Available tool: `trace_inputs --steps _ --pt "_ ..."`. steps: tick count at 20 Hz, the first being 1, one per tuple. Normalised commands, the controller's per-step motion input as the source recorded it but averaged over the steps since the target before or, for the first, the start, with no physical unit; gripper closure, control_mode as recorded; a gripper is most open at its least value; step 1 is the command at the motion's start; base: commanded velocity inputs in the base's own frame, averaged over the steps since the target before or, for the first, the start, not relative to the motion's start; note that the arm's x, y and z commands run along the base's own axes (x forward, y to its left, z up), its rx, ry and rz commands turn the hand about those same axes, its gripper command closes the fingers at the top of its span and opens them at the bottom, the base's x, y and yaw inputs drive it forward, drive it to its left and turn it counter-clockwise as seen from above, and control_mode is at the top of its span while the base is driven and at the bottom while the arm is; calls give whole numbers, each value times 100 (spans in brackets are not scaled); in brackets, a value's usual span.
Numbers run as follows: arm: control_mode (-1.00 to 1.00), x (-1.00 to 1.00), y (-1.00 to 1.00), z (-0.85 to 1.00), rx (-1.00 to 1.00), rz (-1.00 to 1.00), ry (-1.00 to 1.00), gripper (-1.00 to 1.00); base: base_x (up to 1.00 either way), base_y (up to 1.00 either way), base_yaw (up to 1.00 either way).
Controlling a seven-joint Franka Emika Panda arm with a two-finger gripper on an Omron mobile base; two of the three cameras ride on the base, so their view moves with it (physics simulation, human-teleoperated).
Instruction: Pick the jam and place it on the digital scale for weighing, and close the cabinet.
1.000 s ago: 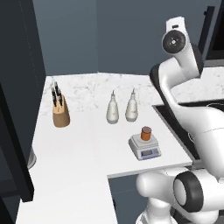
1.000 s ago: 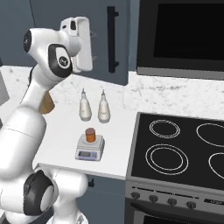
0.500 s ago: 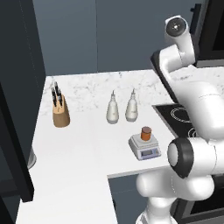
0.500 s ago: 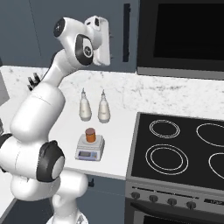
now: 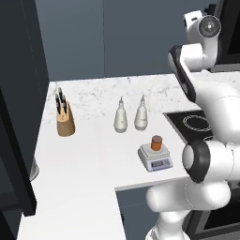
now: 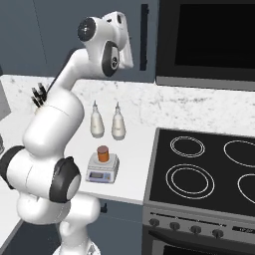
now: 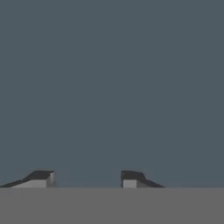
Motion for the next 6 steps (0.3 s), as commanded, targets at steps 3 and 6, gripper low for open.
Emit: trace_inputs --steps 3,6 --pt "-100 88 -83 -65 9 18 0 -100 0 0 0" --pt "-100 81 -69 -59 8 15 0 -100 0 0 0"
